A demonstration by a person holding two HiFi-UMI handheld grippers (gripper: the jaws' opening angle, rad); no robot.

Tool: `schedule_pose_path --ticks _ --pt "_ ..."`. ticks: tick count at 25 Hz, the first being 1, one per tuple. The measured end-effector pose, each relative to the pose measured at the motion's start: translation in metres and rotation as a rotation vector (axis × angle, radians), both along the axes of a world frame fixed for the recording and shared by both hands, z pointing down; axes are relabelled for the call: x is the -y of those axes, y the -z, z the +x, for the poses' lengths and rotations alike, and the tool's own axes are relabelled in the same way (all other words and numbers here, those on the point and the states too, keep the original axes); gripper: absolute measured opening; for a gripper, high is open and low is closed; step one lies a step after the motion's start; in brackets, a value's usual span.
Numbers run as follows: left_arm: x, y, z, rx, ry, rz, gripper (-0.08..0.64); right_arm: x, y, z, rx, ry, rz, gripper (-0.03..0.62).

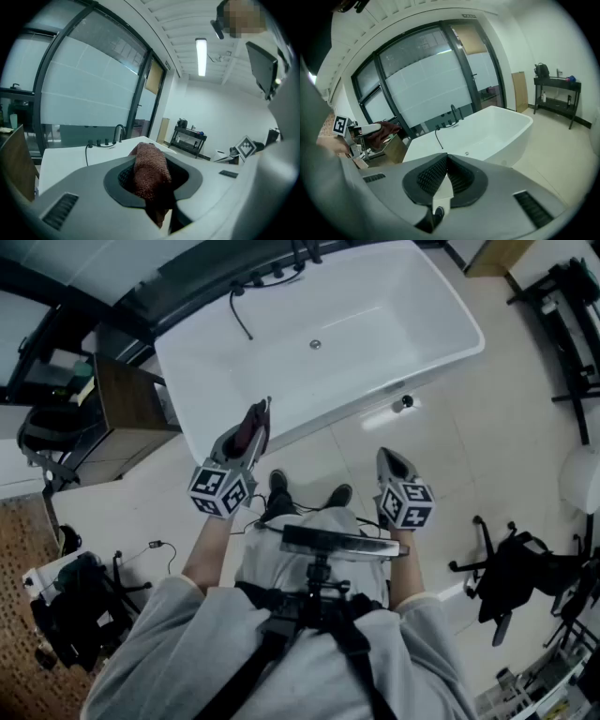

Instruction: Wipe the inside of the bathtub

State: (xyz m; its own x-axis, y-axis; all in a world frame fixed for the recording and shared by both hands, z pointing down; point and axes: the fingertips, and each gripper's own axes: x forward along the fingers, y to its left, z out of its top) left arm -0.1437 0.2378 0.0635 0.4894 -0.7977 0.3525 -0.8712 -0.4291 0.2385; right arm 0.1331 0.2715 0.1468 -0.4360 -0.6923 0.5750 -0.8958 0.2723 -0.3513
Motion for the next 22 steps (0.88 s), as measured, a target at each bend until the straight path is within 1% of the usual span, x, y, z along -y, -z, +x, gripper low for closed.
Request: schedule_pose_path --ticks 5,8,10,16,22 --pt "-0.003 0.000 0.025 0.038 -0.006 0.005 0.098 0.003 0.000 0.019 0.024 0.033 0.012 0.005" --pt "-0.004 0.003 0.035 0.082 -0.039 0.013 0.098 0.006 -0.007 0.022 0.017 0.057 0.012 0.005" --pt "-0.005 0.003 0.037 0.097 -0.066 0.008 0.098 0.008 -0.010 0.019 0.019 0.059 0.009 0.005" --pt "0.019 -0.002 0.030 0.082 -0.130 0.003 0.098 0.021 -0.009 0.001 0.014 0.018 0.003 0.005" --pt "0.061 -0.010 0.024 0.101 -0.273 0.010 0.098 0.041 -0.010 -0.024 0.018 -0.061 -0.009 0.005"
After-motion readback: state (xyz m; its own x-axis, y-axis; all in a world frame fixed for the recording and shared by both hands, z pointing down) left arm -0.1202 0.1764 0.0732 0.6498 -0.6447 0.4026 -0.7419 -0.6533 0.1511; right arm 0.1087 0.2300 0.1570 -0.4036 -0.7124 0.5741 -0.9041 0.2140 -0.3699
